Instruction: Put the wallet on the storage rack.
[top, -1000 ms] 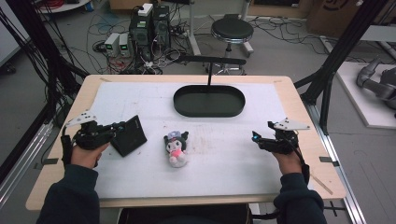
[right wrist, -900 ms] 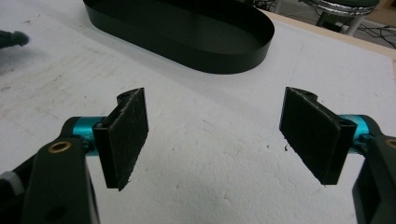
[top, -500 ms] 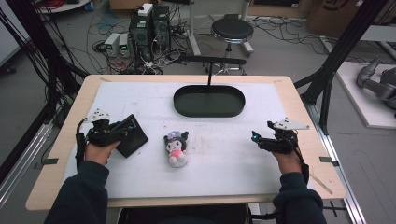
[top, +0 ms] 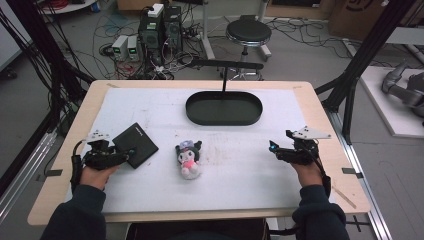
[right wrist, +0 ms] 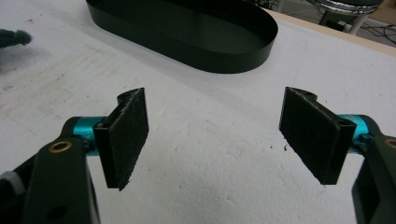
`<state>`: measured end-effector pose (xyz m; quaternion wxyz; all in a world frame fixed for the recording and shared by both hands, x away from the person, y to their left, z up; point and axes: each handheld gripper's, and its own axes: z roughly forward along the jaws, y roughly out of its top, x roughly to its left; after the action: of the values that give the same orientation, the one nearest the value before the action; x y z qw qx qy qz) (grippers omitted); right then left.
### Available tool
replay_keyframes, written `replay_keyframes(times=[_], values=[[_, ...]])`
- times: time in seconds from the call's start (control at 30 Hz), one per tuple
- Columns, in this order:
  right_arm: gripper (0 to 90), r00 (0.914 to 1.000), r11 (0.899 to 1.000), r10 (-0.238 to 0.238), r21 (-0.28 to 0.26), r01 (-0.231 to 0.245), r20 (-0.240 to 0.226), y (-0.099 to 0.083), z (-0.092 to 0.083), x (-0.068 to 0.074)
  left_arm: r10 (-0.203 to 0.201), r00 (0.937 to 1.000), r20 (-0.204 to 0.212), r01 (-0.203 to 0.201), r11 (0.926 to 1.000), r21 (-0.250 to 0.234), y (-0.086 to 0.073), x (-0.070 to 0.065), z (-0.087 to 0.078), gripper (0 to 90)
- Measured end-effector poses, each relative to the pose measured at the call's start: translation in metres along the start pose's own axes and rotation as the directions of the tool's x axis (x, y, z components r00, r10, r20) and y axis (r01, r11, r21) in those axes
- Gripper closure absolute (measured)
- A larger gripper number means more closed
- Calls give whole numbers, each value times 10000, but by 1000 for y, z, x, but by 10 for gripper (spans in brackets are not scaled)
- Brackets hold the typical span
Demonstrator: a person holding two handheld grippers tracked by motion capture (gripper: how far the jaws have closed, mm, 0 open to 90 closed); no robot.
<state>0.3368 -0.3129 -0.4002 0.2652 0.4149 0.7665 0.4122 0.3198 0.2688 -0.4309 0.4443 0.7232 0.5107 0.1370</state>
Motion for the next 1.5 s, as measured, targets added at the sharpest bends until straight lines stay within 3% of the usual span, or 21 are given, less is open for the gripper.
replay_keyframes(times=[0.13,0.17,0.23,0.27,0.33,0.5,0.63,0.73,0.83,0.93,1.07,1.13,1.23,1.3,1.37,1.4,1.47,1.5], values=[[246,10000,10000,-28,-27,28,-9,0,0,-1,167,9997,-198,-159,9991,401,-4,-8,7,537],[246,10000,10000,-26,-21,26,4,0,0,-1,143,9996,-252,-134,9992,382,-4,-9,7,586],[246,10000,10000,-3,9,3,-2,0,0,-1,102,9998,-141,-105,9998,-191,1,-9,-2,727],[246,10000,10000,-3,9,3,-2,0,0,-1,102,9998,-141,-105,9998,-191,1,-9,-2,777],[246,10000,10000,17,31,-17,-23,0,0,-1,199,9996,-191,-210,9983,-549,4,-9,-9,812],[247,10000,10000,-49,-4,49,-8,0,0,-1,451,9987,-227,-470,9946,-928,13,-8,-21,834],[247,10000,10000,42,-11,-42,12,0,-1,-2,886,9960,-123,-892,9941,-616,32,-8,-35,837],[247,10000,10000,55,3,-55,25,0,0,-1,1406,9901,-13,-1405,9896,296,54,-10,-38,838],[247,10000,10000,-31,14,31,-8,1,0,0,2045,9784,298,-2066,9674,1463,73,-15,-28,839],[249,10000,10000,-10,-10,10,0,1,0,-1,2388,9678,801,-2514,9352,2493,85,-21,-8,838],[249,10000,10000,21,-5,-21,-40,1,-1,-1,2220,9674,1221,-2499,9155,3153,88,-23,19,838],[249,10000,10000,40,-24,-41,-44,1,-1,-2,2108,9683,1340,-2437,9153,3208,90,-22,24,839],[249,10000,10000,62,-14,-62,-38,0,-1,-3,2170,9687,1204,-2457,9072,3417,97,-21,21,841],[249,10000,10000,68,-47,-68,-25,0,-2,-4,2403,9648,1067,-2627,8991,3501,102,-21,12,841],[249,10000,9999,92,-72,-92,-21,0,-2,-5,2492,9626,1064,-2708,8976,3479,107,-19,2,841],[249,9999,9999,152,-25,-152,-21,-1,-2,-4,2579,9608,1019,-2773,8923,3561,109,-18,-4,841],[249,10000,10000,80,-35,-80,-13,-1,-2,-4,2777,9554,1009,-2948,8728,3891,112,-17,-13,841],[249,10000,10000,69,-48,-69,-5,0,-2,-4,2864,9518,1099,-3057,8559,4170,112,-17,-15,841]])
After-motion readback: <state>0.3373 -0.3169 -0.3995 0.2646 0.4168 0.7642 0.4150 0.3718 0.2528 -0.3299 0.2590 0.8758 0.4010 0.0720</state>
